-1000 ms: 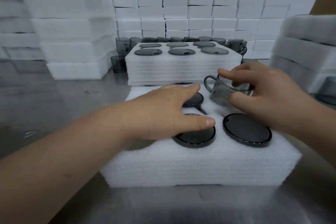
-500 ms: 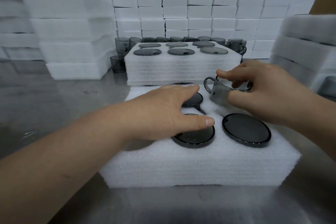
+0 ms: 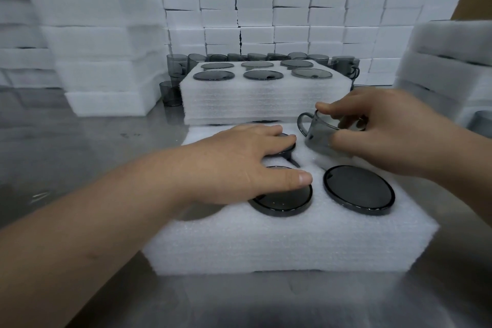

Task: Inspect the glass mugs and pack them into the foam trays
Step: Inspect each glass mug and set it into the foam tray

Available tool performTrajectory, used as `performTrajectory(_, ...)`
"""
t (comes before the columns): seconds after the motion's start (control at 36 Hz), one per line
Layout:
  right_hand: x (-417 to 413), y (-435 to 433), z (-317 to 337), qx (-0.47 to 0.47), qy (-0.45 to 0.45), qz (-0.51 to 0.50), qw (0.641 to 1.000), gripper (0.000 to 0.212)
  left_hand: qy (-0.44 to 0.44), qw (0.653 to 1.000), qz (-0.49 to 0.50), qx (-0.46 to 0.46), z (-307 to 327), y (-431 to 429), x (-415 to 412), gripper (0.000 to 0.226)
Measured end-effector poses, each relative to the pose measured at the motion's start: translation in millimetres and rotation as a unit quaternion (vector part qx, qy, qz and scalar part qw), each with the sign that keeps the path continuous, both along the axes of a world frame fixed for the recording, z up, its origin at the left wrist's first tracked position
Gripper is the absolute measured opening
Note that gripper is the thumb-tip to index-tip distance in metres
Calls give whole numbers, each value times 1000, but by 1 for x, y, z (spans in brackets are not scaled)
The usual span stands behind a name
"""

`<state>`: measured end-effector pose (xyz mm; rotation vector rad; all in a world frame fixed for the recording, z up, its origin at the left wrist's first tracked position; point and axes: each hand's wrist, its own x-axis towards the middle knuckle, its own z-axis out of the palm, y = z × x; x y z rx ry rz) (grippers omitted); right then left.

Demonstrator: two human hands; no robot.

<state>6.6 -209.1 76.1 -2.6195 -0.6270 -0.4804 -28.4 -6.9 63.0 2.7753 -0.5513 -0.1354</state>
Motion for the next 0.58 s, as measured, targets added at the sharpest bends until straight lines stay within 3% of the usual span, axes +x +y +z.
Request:
performTrajectory(0.25,-1,-4,-12,49,-54,-6,997,55,16,1000,-6,4,4,1,-2,108)
performTrajectory(0.36,0,-6,-14,78,-70,-15,994,54,20,1000,-2,1,3,1,-2,95)
performTrajectory(0.58,0,-2,-12,52,-38,-24,998,52,17,1000,-10,0,3,1,-2,96)
